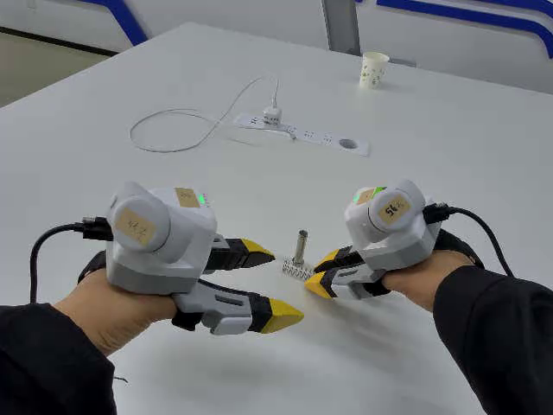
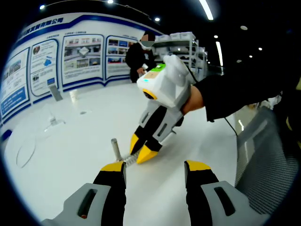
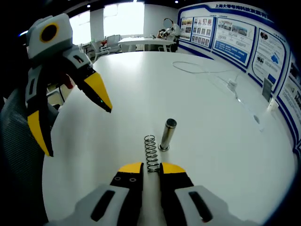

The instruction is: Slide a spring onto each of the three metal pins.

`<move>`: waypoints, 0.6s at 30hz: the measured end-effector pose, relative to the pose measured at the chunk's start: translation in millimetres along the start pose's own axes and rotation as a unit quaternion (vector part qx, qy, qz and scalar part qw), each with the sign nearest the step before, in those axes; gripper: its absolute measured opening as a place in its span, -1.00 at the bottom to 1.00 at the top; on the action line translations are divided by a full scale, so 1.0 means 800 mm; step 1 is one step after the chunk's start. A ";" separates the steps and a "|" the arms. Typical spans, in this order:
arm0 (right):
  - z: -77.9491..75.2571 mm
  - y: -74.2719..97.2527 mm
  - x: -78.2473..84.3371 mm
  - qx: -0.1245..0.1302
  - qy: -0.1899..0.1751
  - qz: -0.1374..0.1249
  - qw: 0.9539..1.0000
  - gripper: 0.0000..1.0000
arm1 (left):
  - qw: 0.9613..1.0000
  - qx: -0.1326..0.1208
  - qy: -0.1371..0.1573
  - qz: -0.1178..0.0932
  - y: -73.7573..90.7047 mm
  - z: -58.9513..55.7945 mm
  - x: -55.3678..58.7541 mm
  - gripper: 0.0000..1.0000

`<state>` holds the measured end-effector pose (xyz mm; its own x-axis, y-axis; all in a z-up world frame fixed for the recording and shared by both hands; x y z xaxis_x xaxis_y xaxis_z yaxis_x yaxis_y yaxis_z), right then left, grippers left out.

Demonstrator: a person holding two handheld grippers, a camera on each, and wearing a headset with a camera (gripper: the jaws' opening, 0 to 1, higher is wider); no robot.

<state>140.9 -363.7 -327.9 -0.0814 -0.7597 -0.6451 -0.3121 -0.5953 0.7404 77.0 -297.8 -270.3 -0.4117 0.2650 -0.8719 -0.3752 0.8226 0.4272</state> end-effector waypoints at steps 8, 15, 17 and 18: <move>0.004 0.001 0.003 -0.006 -0.012 0.004 1.000 -0.77 | 1.000 0.002 -0.001 0.004 -0.002 -0.002 0.002 0.02; 0.018 0.015 -0.007 -0.010 0.010 0.008 1.000 -0.77 | 1.000 0.000 -0.006 0.005 -0.002 -0.002 0.002 0.01; 0.023 0.022 -0.010 -0.012 0.014 0.008 1.000 -0.77 | 1.000 0.001 -0.010 0.007 -0.002 -0.003 0.002 0.01; 0.025 0.024 -0.012 -0.013 0.015 0.008 1.000 -0.77 | 1.000 0.001 -0.012 0.008 -0.003 -0.004 0.003 0.01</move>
Point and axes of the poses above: the centre of the closed fingertips' face, and the gripper's own axes: y roughly backward along the fingers, z roughly to its left, x roughly out of its underside, the point moved 3 cm from there along y, roughly backward along the fingers, and after that the axes turned 12 degrees about y, right-handed, at the moved point
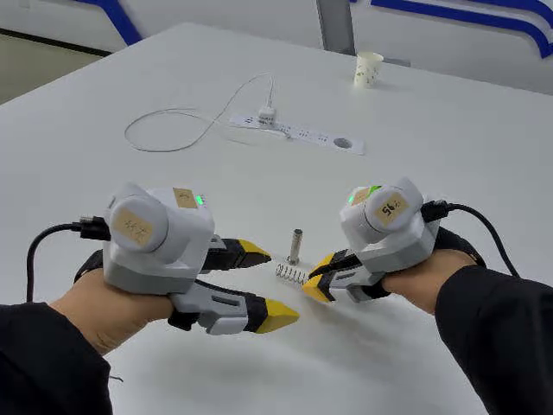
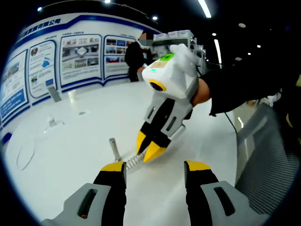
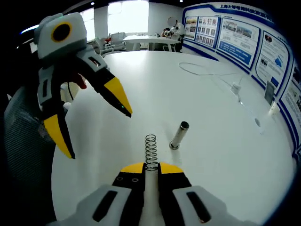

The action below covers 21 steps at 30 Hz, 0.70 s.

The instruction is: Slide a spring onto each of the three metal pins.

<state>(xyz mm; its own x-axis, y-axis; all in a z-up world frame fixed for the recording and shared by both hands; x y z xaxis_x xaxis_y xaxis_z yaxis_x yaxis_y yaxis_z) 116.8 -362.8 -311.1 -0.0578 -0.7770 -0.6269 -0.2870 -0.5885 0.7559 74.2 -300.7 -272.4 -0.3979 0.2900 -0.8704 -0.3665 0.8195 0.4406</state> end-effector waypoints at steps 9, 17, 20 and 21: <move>0.024 0.033 -0.015 -0.016 0.023 0.002 1.000 -0.77 | 1.000 0.000 -0.028 0.008 -0.001 -0.003 0.001 -0.05; 0.042 0.057 -0.028 -0.030 0.035 0.006 0.999 -0.77 | 0.997 0.002 -0.072 0.016 -0.004 -0.008 0.001 -0.20; 0.048 0.061 -0.033 -0.035 0.039 0.009 0.999 -0.77 | 0.995 0.004 -0.093 0.019 -0.005 -0.012 0.002 -0.27; 0.049 0.062 -0.033 -0.037 0.040 0.010 0.998 -0.77 | 0.995 0.005 -0.098 0.021 -0.005 -0.013 0.002 -0.30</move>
Point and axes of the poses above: the centre of the closed fingertips' face, and the gripper's own axes: y roughly backward along the fingers, z roughly to its left, x roughly out of its underside, the point moved 3 cm from there along y, roughly backward along the fingers, and after that the axes turned 12 degrees about y, right-handed, at the moved point
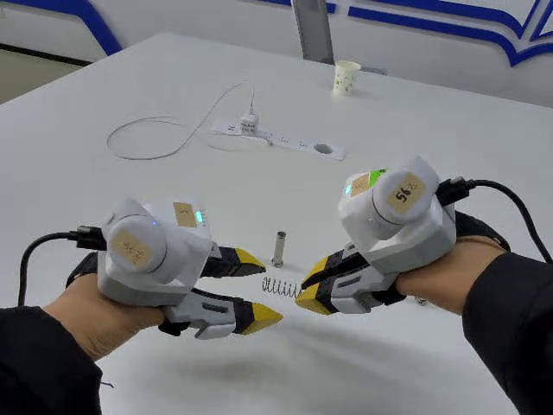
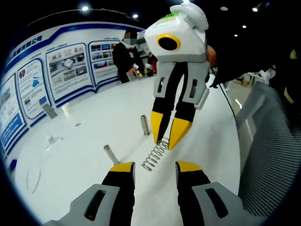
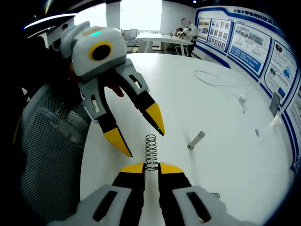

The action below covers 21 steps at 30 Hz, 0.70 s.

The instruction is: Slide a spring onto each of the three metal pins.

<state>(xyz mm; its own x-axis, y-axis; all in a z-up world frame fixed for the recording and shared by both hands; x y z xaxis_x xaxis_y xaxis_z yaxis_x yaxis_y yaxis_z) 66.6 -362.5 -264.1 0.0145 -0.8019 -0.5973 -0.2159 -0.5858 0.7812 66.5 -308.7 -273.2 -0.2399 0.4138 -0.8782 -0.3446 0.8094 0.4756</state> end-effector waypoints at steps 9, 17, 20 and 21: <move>0.012 0.005 -0.001 -0.017 0.004 0.017 1.000 -0.77 | 0.998 0.011 -0.054 0.017 -0.003 -0.009 0.003 -0.60; 0.017 0.014 -0.012 -0.021 0.014 0.019 1.000 -0.77 | 0.997 0.015 -0.067 0.020 -0.004 -0.011 0.003 -0.75; 0.016 0.018 -0.018 -0.018 0.016 0.013 1.000 -0.77 | 0.997 0.014 -0.067 0.019 -0.003 -0.010 0.003 -0.75; 0.015 0.018 -0.020 -0.017 0.016 0.011 1.000 -0.77 | 0.998 0.014 -0.066 0.018 -0.003 -0.010 0.002 -0.76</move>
Point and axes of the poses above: the centre of the closed fingertips' face, and the gripper's own axes: y roughly backward along the fingers, z roughly to its left, x roughly out of its underside, the point moved 3 cm from there along y, roughly backward along the fingers, and after that the axes turned 12 degrees about y, right-handed, at the moved point
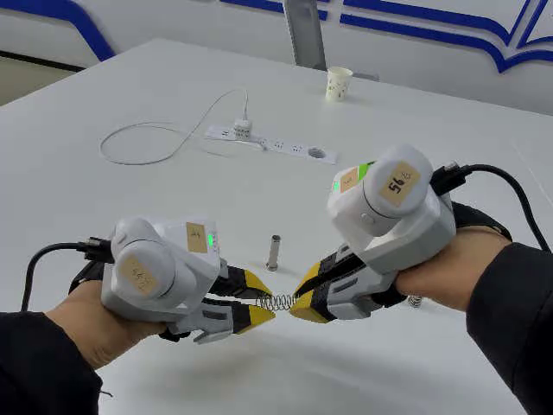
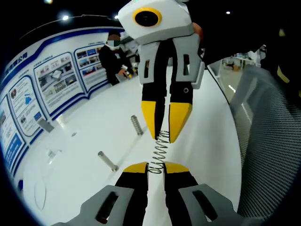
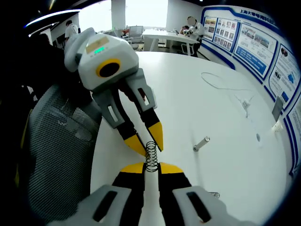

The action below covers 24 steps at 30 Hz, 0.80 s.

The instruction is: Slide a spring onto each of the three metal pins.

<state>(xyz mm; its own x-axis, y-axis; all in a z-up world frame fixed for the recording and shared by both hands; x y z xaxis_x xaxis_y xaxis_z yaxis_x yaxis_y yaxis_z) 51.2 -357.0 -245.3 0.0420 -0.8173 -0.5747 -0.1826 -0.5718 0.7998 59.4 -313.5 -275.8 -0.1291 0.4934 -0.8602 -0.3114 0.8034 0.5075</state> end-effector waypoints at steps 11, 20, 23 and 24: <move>-0.006 0.006 -0.020 0.018 0.009 -0.028 0.999 -0.77 | 1.000 0.000 0.021 -0.010 0.001 0.000 -0.003 -0.78; -0.010 0.011 -0.040 0.028 0.012 -0.054 0.998 -0.77 | 0.996 0.022 0.080 -0.034 0.001 -0.004 -0.011 -0.78; -0.010 0.011 -0.045 0.031 0.017 -0.059 0.998 -0.77 | 0.994 0.025 0.095 -0.042 0.003 -0.002 -0.013 -0.79; -0.011 0.010 -0.045 0.032 0.018 -0.059 0.998 -0.77 | 0.994 0.025 0.099 -0.043 0.004 -0.001 -0.013 -0.79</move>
<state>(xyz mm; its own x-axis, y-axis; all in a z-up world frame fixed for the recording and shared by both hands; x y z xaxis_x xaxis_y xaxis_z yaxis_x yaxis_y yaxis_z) 56.5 -332.9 -216.5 0.1012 -0.7466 -0.6575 -0.2363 -0.6600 0.7131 58.8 -316.4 -265.3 -0.2881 0.3507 -0.8910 -0.2826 0.8579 0.4291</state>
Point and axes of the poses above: the centre of the closed fingertips' face, and the gripper's own axes: y roughly backward along the fingers, z roughly to its left, x roughly out of its underside, the point moved 3 cm from there along y, roughly backward along the fingers, and after that the axes turned 12 degrees about y, right-handed, at the moved point
